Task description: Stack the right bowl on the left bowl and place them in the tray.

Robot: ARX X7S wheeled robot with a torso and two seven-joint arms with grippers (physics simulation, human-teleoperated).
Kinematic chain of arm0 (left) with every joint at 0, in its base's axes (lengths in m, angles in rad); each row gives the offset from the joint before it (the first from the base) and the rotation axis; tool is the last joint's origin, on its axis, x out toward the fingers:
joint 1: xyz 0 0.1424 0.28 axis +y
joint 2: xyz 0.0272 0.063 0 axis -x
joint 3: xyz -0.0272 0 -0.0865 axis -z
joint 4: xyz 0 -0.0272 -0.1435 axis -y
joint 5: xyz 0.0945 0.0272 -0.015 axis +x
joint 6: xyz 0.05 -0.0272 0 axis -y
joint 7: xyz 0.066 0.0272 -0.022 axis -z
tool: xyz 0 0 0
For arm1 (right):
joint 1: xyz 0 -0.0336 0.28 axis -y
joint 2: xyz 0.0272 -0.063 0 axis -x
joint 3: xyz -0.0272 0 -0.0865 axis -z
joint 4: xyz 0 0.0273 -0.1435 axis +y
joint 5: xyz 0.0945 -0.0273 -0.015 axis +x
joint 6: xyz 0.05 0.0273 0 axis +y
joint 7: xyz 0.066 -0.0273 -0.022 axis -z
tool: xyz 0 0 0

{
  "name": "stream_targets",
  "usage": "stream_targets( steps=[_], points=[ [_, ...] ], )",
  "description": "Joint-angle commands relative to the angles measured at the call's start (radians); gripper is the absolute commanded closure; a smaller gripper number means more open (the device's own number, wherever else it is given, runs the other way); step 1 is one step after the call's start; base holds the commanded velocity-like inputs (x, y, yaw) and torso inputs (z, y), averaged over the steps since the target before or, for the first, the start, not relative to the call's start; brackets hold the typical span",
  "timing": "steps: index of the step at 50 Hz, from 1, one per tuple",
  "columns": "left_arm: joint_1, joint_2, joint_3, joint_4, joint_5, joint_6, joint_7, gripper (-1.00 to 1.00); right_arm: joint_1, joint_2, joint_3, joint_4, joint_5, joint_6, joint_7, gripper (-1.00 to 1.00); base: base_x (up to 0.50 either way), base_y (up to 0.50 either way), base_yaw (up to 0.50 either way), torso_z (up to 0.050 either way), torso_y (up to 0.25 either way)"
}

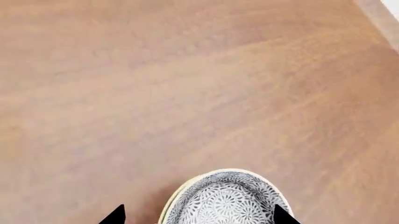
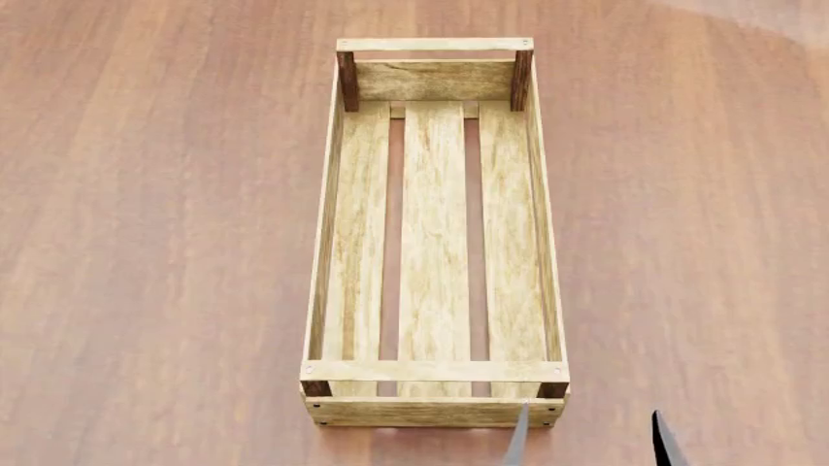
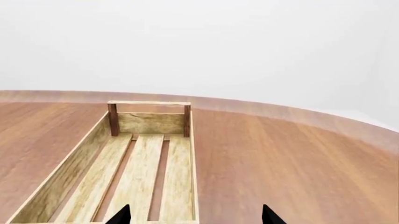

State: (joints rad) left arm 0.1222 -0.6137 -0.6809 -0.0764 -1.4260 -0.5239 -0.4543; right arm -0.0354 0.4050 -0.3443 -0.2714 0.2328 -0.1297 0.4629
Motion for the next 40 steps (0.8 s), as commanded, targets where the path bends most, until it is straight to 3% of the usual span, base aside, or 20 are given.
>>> stream_targets(
  steps=[1, 40],
  points=[
    [0.005, 0.020, -0.035, -0.030, 0.036, 0.007, 0.047, -1.00, -0.001, -0.017, 0.021, -0.004, -0.021, 0.005, -0.019, -1.00, 0.00, 0.00, 0.00, 0.000, 0.000],
    [-0.035, 0.039, 0.034, -0.116, 0.073, 0.006, 0.102, -1.00, 0.003, -0.012, 0.015, 0.012, -0.014, 0.000, -0.017, -1.00, 0.00, 0.00, 0.00, 0.000, 0.000]
  ],
)
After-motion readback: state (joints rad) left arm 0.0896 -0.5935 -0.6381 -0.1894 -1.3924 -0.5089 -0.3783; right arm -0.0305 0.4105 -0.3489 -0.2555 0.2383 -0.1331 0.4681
